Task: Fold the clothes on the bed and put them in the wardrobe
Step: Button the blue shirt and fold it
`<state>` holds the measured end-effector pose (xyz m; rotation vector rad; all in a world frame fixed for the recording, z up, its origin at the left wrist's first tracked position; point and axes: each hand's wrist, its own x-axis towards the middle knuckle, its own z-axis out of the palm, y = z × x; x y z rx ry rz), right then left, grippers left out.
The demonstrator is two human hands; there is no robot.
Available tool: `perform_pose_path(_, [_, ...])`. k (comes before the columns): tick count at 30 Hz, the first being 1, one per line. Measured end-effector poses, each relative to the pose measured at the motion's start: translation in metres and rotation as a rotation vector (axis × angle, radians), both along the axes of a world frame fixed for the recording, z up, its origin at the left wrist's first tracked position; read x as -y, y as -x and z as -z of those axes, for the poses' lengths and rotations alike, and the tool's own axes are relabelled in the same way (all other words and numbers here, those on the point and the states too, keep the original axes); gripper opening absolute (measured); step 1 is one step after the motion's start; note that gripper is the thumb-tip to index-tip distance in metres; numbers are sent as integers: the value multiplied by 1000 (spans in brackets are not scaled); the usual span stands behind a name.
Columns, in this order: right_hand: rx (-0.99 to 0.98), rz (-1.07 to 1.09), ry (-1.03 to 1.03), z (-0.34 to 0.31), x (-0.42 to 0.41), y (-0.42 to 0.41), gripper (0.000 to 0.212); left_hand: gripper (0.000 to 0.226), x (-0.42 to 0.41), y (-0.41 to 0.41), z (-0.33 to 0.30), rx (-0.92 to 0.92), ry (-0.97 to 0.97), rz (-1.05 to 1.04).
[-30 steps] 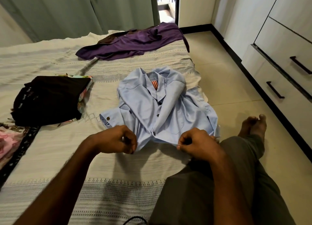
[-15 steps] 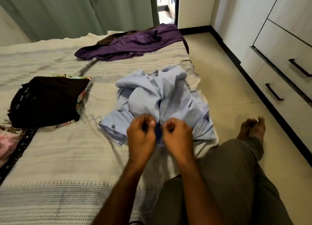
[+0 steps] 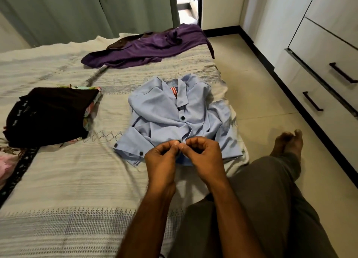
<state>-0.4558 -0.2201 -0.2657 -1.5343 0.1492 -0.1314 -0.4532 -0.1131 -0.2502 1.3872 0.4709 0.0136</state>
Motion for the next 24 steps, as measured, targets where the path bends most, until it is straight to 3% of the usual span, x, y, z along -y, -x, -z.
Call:
perform_pose_path(5, [3,-41,57,7,3,0,16,9,0,-2,-11,-60,198,-13])
perform_pose_path(9, [41,-58,160,9,-3,0,10,9,2,-3,-17,-28,161,9])
perform_pose_path(20, [-77,-96,-239,4,11,2,6,12,-8,-3,-22,17,28,225])
perform_pose_path(24, [-212,-105,-313,10,17,0,9,12,-13,-6,-21,34,16,176])
